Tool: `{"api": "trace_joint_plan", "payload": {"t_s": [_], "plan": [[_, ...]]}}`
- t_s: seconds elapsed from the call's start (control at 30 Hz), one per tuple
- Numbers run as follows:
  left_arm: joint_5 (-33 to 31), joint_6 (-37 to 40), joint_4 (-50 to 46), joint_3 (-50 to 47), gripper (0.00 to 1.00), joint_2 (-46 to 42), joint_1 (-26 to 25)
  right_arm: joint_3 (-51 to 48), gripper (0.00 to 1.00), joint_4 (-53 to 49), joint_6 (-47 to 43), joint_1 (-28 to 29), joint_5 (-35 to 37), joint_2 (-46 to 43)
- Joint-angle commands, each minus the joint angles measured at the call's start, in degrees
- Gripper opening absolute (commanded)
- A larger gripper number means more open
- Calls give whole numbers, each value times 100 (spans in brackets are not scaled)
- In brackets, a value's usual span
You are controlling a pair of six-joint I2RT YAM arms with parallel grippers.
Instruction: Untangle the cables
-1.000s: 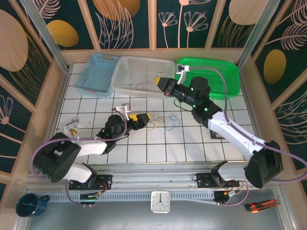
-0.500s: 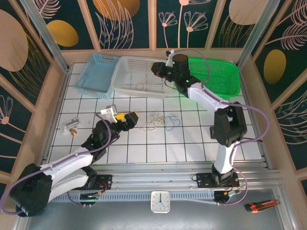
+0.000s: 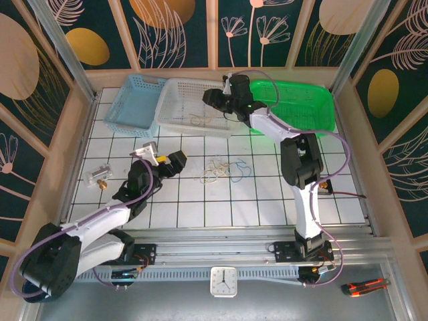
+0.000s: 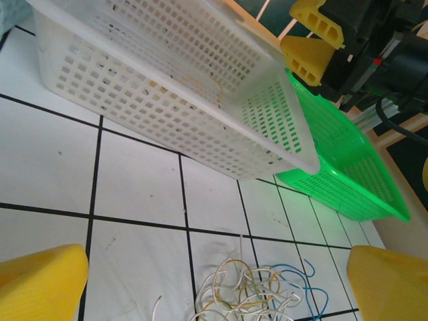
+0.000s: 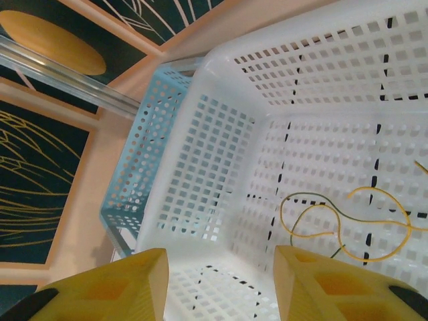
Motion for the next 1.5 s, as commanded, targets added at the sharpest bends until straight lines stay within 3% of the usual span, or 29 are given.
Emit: {"api": "trace_joint_plan", "payload": {"t_s": [0.0,0.23,0.53,0.8,0.97,1.13,1.47], "plan": [[295,-38,170,211,99,108,45,-678,45,476,53,22,-208,-926],[771,-108,286,316,99,227,80,-2687,45,1024,85,237,-36,-2486],[1315,-213,-18,517,99,148,87,-4965,45,914,-215,623,1005,-4234],[1530,-96,-141,871,99,182,83,-6118,45,327,-401,412,1747,-5357],[1776,-248,-65,1127,99,586,45,-6691,51,87,-157,-13,1722,-5730],[1625,-304,-66,1222,99,805,-211,-7069,54,67,-198,-138,1597,-5757],[1591,-628,447,1197,99,1349,-637,-7539,44,248,-531,-288,1429,-5600]]}}
